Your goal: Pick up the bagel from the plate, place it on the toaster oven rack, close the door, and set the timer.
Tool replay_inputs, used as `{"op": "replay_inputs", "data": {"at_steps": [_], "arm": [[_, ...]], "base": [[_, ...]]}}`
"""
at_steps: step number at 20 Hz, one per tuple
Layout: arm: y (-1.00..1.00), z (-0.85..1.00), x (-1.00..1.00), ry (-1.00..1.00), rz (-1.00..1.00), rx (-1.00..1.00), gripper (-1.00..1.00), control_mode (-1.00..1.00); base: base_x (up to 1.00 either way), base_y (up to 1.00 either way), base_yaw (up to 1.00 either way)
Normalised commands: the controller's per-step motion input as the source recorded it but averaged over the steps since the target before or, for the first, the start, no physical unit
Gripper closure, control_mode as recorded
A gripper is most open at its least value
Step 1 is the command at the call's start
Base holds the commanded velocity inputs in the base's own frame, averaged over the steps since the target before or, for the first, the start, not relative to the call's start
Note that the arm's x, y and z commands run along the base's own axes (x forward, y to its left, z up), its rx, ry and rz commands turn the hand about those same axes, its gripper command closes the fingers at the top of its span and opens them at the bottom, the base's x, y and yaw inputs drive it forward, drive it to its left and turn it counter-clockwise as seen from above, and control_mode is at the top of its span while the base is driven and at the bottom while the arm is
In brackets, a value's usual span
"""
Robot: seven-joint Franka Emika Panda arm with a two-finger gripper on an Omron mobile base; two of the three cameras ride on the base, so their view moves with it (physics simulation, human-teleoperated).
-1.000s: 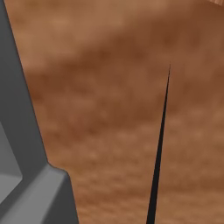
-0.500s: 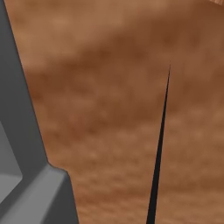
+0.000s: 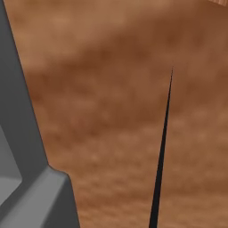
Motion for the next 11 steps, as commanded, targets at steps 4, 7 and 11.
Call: {"op": "replay_inputs", "data": {"at_steps": [4, 7, 11], "arm": [[0.00, 0.16, 0.00, 0.00, 0.00, 0.41, 1.00, -1.00], [0.00, 0.14, 0.00, 0.00, 0.00, 0.42, 1.00, -1.00], [0.00, 0.12, 0.03, 0.00, 0.00, 0.40, 1.00, -1.00]], "base": [[0.00, 0.00, 0.00], [0.00, 0.00, 0.00], [0.00, 0.00, 0.00]]}}
